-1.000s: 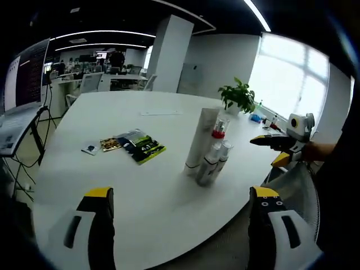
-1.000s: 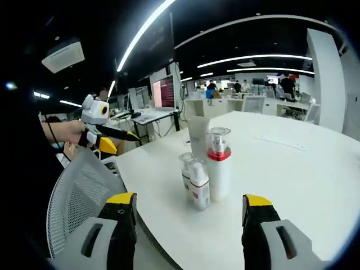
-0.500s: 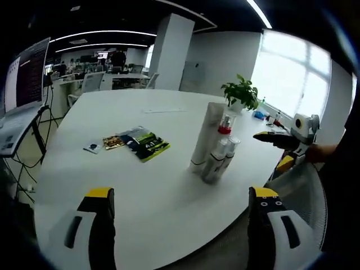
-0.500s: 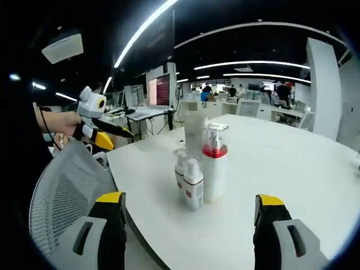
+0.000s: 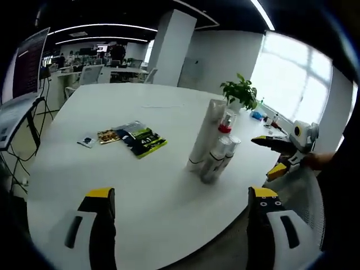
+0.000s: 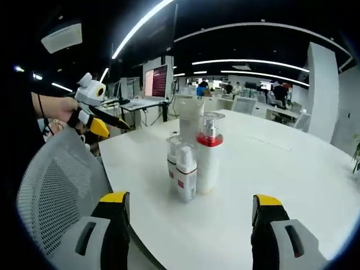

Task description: Arrange the skincare products in the storage area until every visible bottle or jar stands upright without overlapping.

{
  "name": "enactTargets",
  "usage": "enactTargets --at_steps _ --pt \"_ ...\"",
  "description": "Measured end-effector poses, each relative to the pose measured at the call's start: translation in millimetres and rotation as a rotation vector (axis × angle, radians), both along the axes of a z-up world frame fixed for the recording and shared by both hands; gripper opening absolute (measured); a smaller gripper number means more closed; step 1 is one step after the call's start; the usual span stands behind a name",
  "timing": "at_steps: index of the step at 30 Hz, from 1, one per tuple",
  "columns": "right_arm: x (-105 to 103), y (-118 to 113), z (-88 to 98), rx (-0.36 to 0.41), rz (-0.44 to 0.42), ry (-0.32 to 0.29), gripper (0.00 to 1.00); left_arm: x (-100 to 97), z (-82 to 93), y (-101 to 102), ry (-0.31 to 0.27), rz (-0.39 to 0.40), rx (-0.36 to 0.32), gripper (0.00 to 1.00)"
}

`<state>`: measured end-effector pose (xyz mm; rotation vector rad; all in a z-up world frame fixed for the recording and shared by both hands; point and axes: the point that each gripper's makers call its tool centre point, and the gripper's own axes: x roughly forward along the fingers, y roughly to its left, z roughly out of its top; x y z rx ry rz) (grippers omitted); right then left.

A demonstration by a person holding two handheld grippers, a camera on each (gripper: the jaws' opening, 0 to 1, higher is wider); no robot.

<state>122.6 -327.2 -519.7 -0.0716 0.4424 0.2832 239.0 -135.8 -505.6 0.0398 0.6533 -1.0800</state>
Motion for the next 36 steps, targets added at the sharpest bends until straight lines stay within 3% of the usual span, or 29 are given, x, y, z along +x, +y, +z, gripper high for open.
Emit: enactTargets --at_steps 3,7,12,16,23,30,36 --pt "-1.1 0.5 -2.6 0.009 0.001 0.014 0.95 7.9 -3.5 -0.3 0.017 0.006 0.013 0.9" --pt "1.0 3.0 -0.3 0.0 0.019 -0.018 0.98 23.6 -3.6 -2.1 0.058 0.04 -0.001 0.89" --pt "-0.3 1.7 -7.6 -0.008 0.026 0.011 0.97 40.2 -6.6 -5.0 0.075 0.059 0.018 0.86" --pt "-0.2 -0.4 -8.1 -0.007 0.015 0.014 0.97 52.4 -2.5 -14.3 0.097 0.104 -0.031 0.86" --pt "-1.0 -1.0 -11.1 -0.014 0.018 0.024 0.95 68.0 -7.8 -31.6 0.114 0.097 -0.024 0.85" --pt "-2.3 1.7 -14.4 -0.025 0.033 0.04 0.94 93.2 -18.6 -41.7 0.14 0.115 0.017 0.83" --pt "-2.4 -0.8 -15.8 -0.017 0.016 0.05 0.92 110.0 -31.8 -50.0 0.196 0.18 0.083 0.77"
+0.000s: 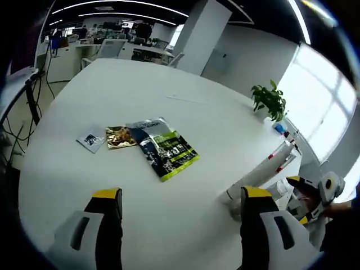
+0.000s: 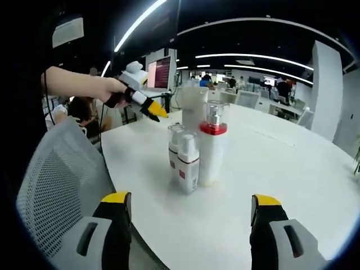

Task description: Arrange the skincare products in the storage area until every visible bottle or jar stands upright without overlapping.

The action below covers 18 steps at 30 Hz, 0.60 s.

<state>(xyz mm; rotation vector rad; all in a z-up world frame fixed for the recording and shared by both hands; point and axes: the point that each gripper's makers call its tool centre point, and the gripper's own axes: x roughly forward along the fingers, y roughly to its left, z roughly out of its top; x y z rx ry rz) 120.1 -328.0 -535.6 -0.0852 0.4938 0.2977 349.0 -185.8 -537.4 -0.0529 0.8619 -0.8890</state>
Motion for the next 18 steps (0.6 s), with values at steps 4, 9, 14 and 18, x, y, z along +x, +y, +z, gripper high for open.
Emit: enactTargets --at_steps 4,9,14,18 --pt "-0.2 1.5 -0.7 -0.001 0.001 0.009 0.92 13.7 -15.3 -5.0 0.019 0.027 0.043 0.75" --pt "-0.5 3.0 -1.9 -0.007 0.007 0.017 0.92 28.4 -29.8 -8.3 0.022 0.039 0.094 0.73" --pt "-1.1 0.6 -4.0 -0.002 -0.006 0.028 0.91 36.2 -38.1 -7.9 0.017 0.049 0.156 0.71" --pt "-1.8 1.1 -5.6 0.003 -0.002 0.036 0.89 49.1 -48.2 -14.7 0.01 0.047 0.187 0.67"
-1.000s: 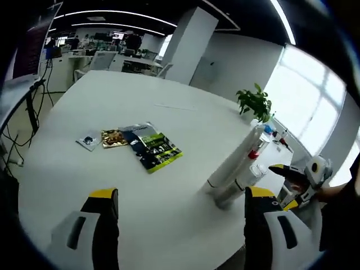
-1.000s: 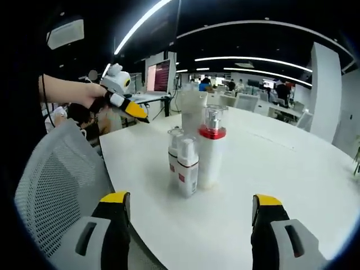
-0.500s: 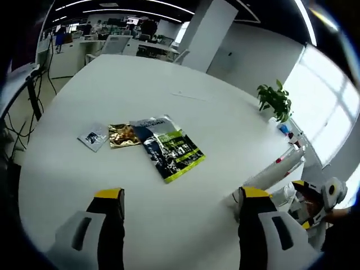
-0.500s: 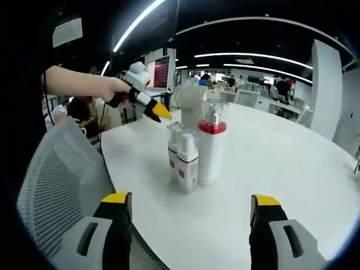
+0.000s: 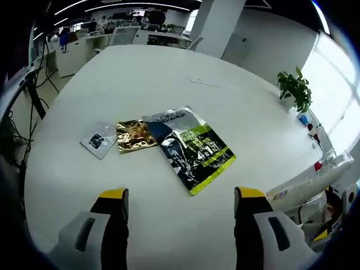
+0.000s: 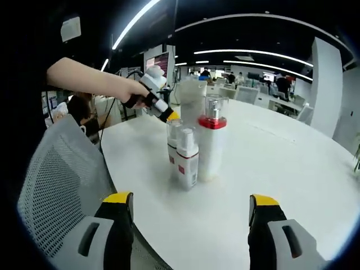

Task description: Arrange the skincare products in the storage area until every visible bottle or jar stands upright without overlapping.

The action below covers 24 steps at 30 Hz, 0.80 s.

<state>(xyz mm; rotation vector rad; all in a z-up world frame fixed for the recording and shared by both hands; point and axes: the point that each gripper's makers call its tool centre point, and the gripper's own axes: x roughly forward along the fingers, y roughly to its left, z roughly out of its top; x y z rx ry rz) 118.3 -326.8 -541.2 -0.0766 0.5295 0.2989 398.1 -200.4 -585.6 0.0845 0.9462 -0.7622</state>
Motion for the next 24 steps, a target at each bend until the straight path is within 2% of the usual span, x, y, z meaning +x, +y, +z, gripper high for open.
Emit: enactTargets --at_steps 5,9,13,15,21,24 --pt "-0.3 -0.6 -1.3 -0.001 0.003 0.002 0.88 4.3 -11.4 -1.1 0.006 -0.005 0.047 0.65" --pt "-0.4 0.3 -1.9 0.0 0.006 0.007 0.87 9.5 -20.9 -2.3 0.037 0.02 0.071 0.64" --pt "0.2 0.9 -0.8 -0.001 0.003 0.006 0.87 9.6 -21.3 -7.9 0.013 0.027 0.07 0.6" --pt "0.0 0.7 -1.2 -0.001 0.002 0.009 0.87 16.2 -20.1 -15.9 -0.006 0.026 0.059 0.57" --pt "-0.1 0.8 -1.1 -0.004 0.0 0.012 0.86 24.8 -18.6 -32.2 -0.012 0.052 0.041 0.53" --pt "-0.7 -0.3 -2.3 -0.004 -0.003 0.016 0.86 22.3 -19.6 -30.1 -0.035 0.053 0.071 0.52"
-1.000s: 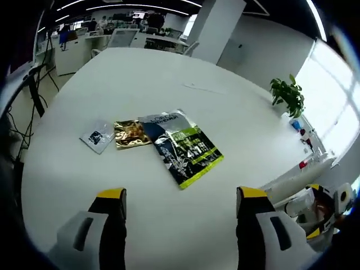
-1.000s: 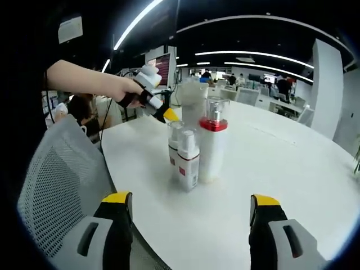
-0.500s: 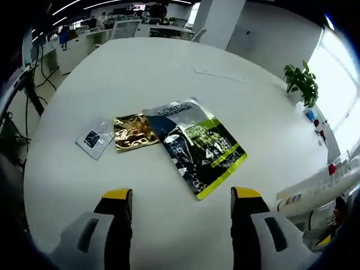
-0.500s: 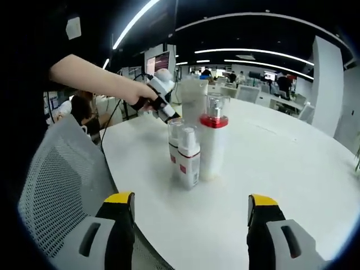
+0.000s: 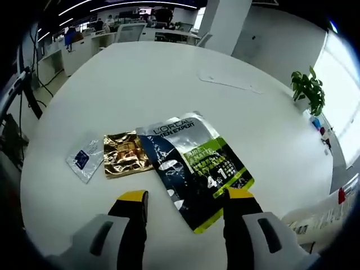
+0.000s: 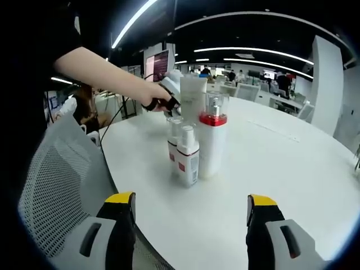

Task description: Arrange the skincare products in the storage area until every visible bottle or jar stands upright without overlapping.

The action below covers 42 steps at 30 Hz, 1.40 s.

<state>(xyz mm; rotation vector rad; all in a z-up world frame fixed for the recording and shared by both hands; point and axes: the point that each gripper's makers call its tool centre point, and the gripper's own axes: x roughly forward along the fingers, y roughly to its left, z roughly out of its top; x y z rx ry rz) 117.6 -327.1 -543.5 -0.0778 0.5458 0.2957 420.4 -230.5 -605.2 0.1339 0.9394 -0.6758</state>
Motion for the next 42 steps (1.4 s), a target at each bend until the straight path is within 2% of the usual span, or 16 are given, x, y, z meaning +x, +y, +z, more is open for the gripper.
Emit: enactTargets --at_steps 2,9,12,15,16,19,21,23,25,27,31,32,33,35,39,42 --pt "-0.7 0.1 -1.5 -0.006 0.003 0.008 0.86 4.1 -3.8 2.7 -0.017 -0.01 0.028 0.49" --pt "-1.8 0.1 -4.4 -0.014 0.012 0.018 0.86 9.5 -5.4 1.2 -0.072 -0.072 0.058 0.25" --pt "-2.0 -0.1 -4.9 -0.015 0.011 0.021 0.85 19.4 -7.6 2.4 -0.083 -0.078 0.05 0.22" --pt "-2.2 -0.3 -5.4 -0.015 0.011 0.022 0.85 24.3 -6.6 1.4 -0.141 -0.163 0.076 0.11" --pt "-2.4 -0.4 -5.8 -0.017 0.012 0.023 0.85 28.4 -8.7 3.4 -0.138 -0.148 0.082 0.07" --pt "-2.6 -1.1 -6.3 -0.019 0.011 0.024 0.84 25.3 -5.9 6.2 -0.115 -0.126 0.062 0.05" --pt "-2.6 -1.8 -6.5 -0.019 0.008 0.023 0.84 31.7 -8.7 8.8 -0.105 -0.127 0.061 0.05" --pt "-2.4 -2.4 -6.0 -0.021 0.006 0.02 0.84 30.0 -10.4 8.4 -0.07 -0.105 0.043 0.05" --pt "-2.3 -2.7 -5.4 -0.024 0.004 0.017 0.84 31.1 -6.6 7.7 -0.051 -0.071 -0.008 0.05" --pt "-2.2 -3.1 -5.1 -0.023 0.003 0.015 0.84 21.4 1.6 5.5 -0.036 -0.046 -0.053 0.05" --pt "-2.2 -1.4 -4.7 -0.024 0.014 0.012 0.84 19.9 14.8 4.2 -0.015 -0.032 -0.142 0.04" --pt "-2.2 -1.1 -4.7 -0.027 0.017 0.011 0.84 10.9 29.8 6.5 0.013 0.009 -0.213 0.04" --pt "-2.2 -0.5 -4.4 -0.027 0.02 0.009 0.84 13.8 37.8 7.0 0.051 0.054 -0.298 0.04" --pt "-2.3 0.2 -4.1 -0.026 0.023 0.008 0.85 16.3 48.0 11.4 0.085 0.098 -0.393 0.04" --pt "-1.7 1.2 -2.1 -0.026 0.027 0.0 0.85 7.3 58.2 24.6 0.083 0.101 -0.412 0.04" --pt "-1.4 2.2 -0.8 -0.031 0.032 -0.005 0.85 -2.8 71.6 28.4 0.118 0.164 -0.508 0.04"
